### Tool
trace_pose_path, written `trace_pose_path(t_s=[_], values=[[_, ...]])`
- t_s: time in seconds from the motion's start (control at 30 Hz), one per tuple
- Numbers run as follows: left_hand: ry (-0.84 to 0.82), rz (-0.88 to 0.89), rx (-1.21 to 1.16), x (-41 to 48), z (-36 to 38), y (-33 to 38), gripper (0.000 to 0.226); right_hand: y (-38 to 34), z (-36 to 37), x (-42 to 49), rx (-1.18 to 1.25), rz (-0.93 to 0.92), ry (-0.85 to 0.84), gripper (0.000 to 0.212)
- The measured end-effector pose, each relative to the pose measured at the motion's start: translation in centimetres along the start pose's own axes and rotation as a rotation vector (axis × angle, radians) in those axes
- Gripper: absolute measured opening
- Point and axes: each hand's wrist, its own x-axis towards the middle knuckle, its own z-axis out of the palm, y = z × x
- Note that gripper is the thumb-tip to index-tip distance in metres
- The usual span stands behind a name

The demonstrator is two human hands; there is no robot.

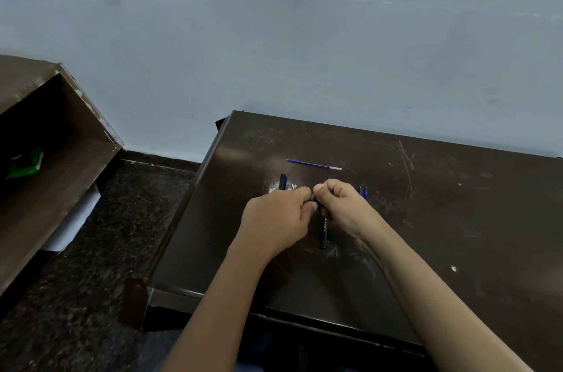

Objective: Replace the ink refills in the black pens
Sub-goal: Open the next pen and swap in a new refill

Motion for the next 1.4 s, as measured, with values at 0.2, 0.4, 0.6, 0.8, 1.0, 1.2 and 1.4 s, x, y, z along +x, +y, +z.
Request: trace_pose_path(t_s=[0.2,0.4,0.6,0.8,1.0,1.2,1.4], values=[[0.059,-0.058,0.006,0.0,-0.5,-0.2,0.02,-1.1,-0.6,0.2,0.048,0.02,-0.009,0.019],[-0.038,-0.175,-0.093,0.4,-0.1,0.3,0.032,-1.1,-1.5,0.8,0.088,0.064,0.023,0.022],[-0.135,-0.33,-0.138,0.4,0.0,-0.8,0.035,0.8,-4.1,2.3,0.164,0.157,0.254,0.018],[-0.009,-0.372,-0.242,0.5,-0.2,-0.6,0.027,1.0,-0.6,1.7,-0.329,-0.059,0.13,0.015],[0.033,-0.361,-0.244,0.5,0.0,-0.7,0.03,3.4,3.3,1.5,-0.594,-0.103,-0.057,0.019],[0.054,-0.381,-0.253,0.8,0.2,-0.7,0.029,4.2,3.1,1.9,-0.659,-0.087,-0.056,0.016],[0.041,-0.32,-0.248,0.6,0.4,-0.7,0.029,0.7,1.6,1.5,0.24,0.152,0.061,0.017]])
